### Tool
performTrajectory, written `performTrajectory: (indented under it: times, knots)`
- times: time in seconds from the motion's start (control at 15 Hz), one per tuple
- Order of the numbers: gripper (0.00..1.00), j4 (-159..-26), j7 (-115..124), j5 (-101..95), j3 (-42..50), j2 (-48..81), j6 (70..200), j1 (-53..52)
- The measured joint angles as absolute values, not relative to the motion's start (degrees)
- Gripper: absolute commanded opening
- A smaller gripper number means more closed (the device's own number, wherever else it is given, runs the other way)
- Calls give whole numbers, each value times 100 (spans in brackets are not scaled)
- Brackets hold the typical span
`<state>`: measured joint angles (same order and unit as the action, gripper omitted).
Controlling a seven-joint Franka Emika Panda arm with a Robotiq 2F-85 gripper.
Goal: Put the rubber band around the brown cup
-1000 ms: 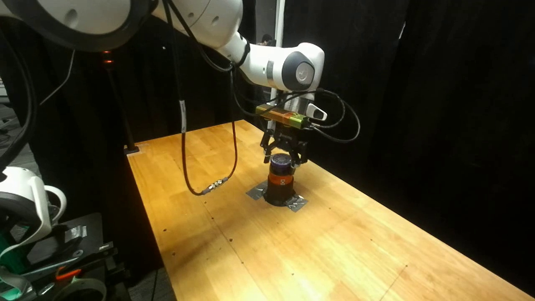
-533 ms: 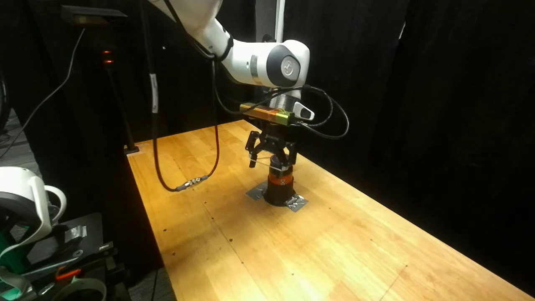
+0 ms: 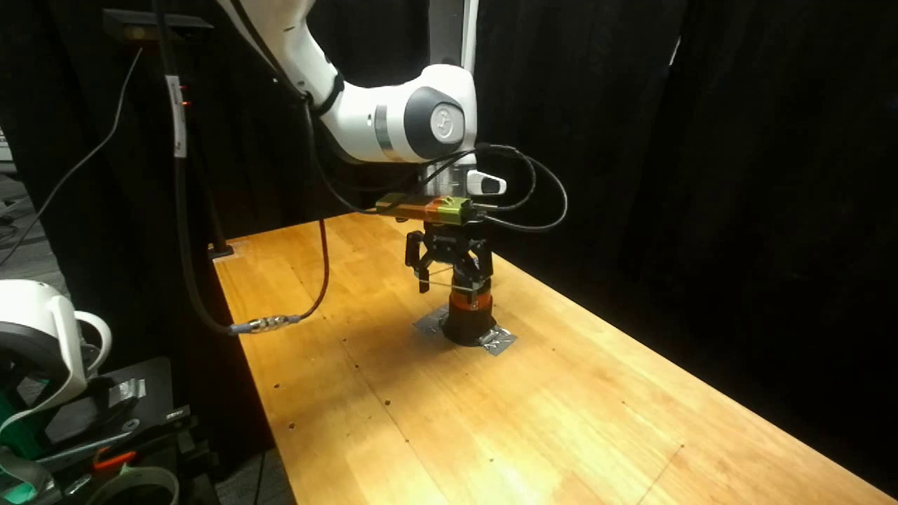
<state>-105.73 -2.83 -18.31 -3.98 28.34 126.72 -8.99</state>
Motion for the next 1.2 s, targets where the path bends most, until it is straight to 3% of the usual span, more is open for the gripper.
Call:
performTrajectory:
  times: [0.13, 0.2, 0.33, 0.8, 1.07, 1.2]
  knots:
    - [96, -11171, 42, -2138, -332, 2602, 13583, -909]
    - [75, -11465, 204, -2275, -280, 2489, 14010, -916]
    - [70, -12078, 573, -2610, -108, 2245, 14904, -949]
    - [14, -13848, 2514, -4856, 1188, 1416, 17510, -1420]
    - [6, -14015, 3810, -6439, 2214, 1235, 18304, -1904]
    - [10, -13970, 4380, -7112, 2700, 1179, 18585, -2178]
